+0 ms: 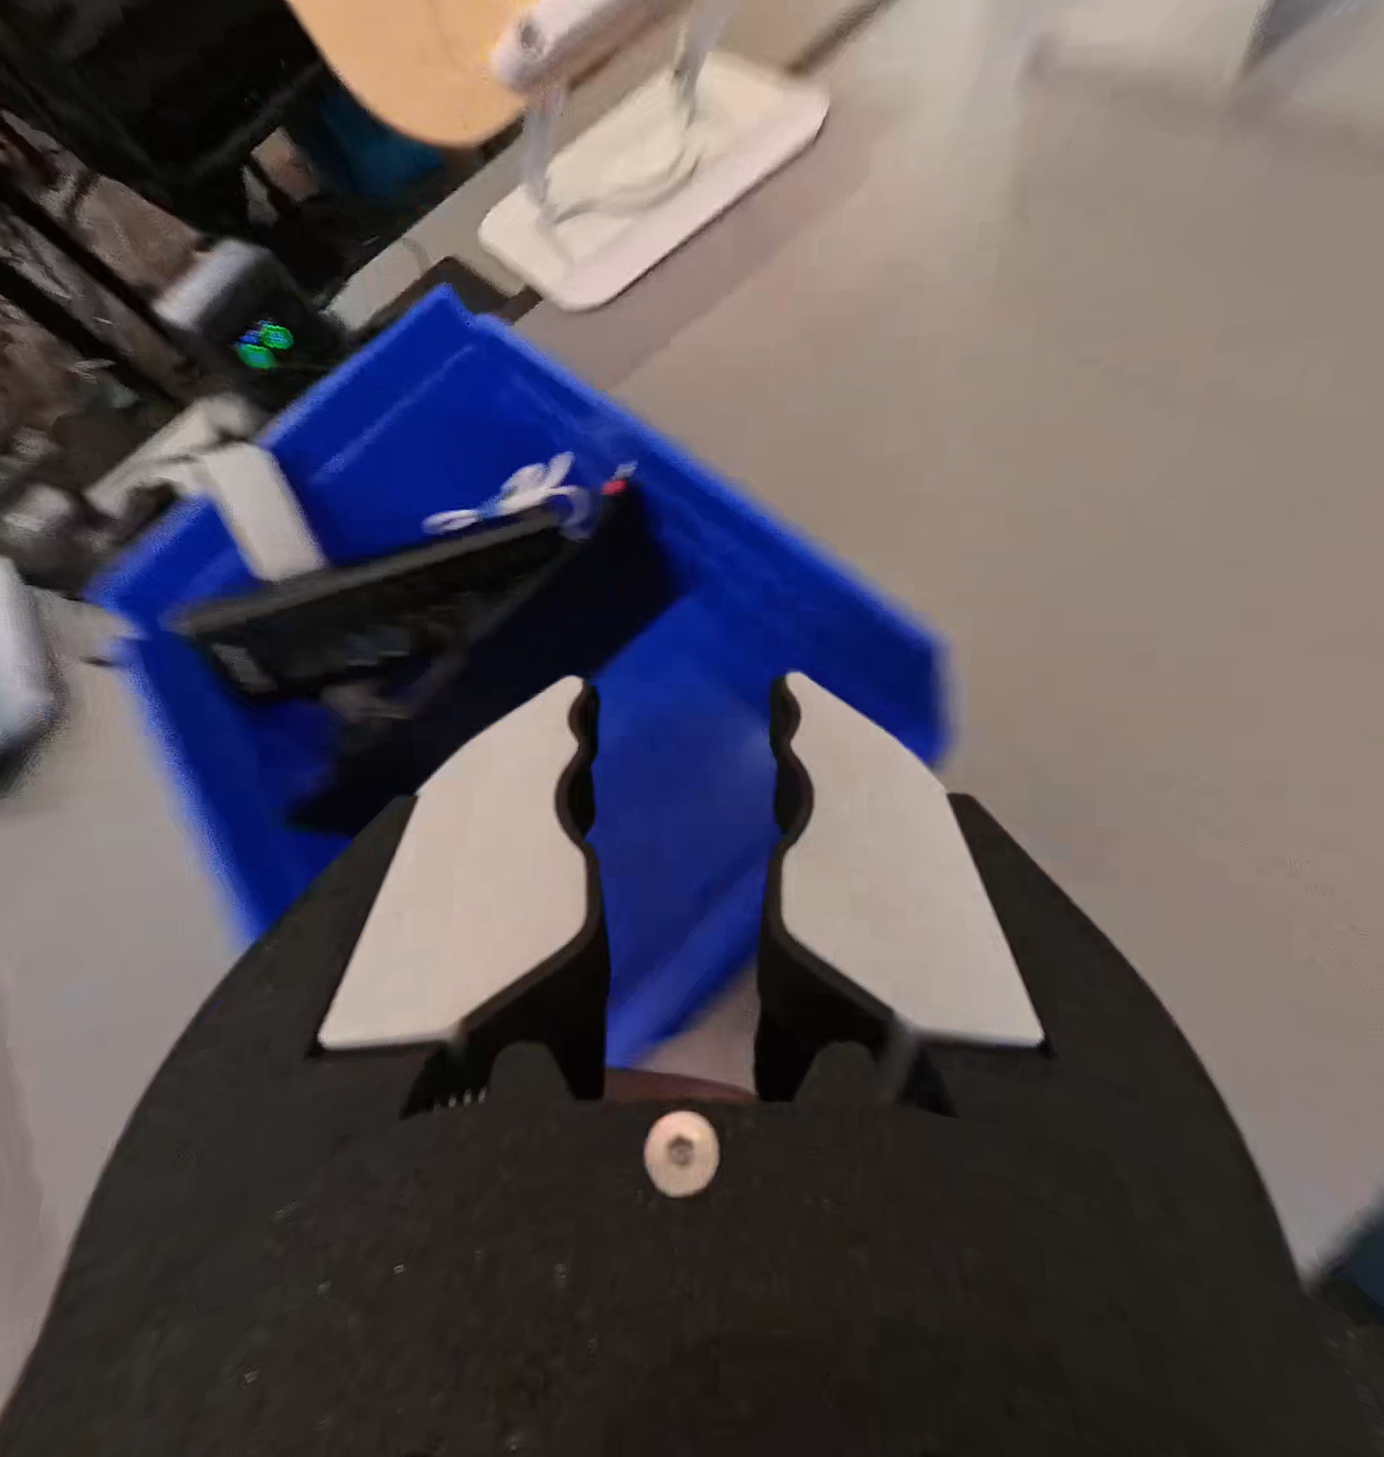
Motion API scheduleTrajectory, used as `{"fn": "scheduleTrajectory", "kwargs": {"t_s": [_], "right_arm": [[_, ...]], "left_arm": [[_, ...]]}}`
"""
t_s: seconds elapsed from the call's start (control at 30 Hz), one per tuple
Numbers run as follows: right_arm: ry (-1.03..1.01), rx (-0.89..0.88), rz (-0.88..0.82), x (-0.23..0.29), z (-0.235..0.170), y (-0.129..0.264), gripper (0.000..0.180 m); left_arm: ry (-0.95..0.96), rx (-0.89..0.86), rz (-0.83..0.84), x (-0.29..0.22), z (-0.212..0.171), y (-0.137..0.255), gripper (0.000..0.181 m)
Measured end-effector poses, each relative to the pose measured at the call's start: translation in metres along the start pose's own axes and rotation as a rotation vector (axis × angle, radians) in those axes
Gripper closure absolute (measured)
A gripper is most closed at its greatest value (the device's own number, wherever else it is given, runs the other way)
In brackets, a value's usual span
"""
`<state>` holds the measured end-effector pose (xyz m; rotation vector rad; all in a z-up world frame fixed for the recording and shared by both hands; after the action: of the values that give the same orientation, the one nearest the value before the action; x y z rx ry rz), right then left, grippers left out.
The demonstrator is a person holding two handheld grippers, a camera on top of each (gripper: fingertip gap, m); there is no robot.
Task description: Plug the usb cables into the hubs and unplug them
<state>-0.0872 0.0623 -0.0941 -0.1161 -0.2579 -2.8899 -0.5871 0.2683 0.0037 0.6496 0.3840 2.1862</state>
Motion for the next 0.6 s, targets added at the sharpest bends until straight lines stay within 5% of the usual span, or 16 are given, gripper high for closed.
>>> {"fn": "scheduleTrajectory", "kwargs": {"t_s": [0.1, 0.23, 0.43, 0.6], "right_arm": [[-0.020, 0.010, 0.034, 0.001, 0.000, -0.007, 0.145], [-0.096, 0.037, 0.064, -0.005, -0.002, -0.018, 0.145], [-0.208, 0.050, 0.103, -0.013, -0.003, -0.023, 0.145], [-0.237, 0.066, 0.124, -0.017, -0.006, -0.021, 0.145]], "left_arm": [[-0.378, 0.140, 0.090, 0.067, 0.014, -0.027, 0.138], [-0.631, 0.409, -0.052, 0.132, 0.023, -0.080, 0.133], [-0.625, 0.874, -0.384, 0.165, 0.017, -0.148, 0.109], [-0.608, 1.068, -0.489, 0.168, -0.002, -0.180, 0.118]]}}
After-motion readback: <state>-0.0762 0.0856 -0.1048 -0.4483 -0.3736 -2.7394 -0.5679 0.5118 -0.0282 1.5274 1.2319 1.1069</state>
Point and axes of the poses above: each gripper's, where its closed fingertips meet, y back along the fingers, z out of its top, x = y × z across the jaws, the point moved 10 cm from there along y, back along the fingers, and after that the axes turned 10 degrees about -x, right-handed, at the moved point
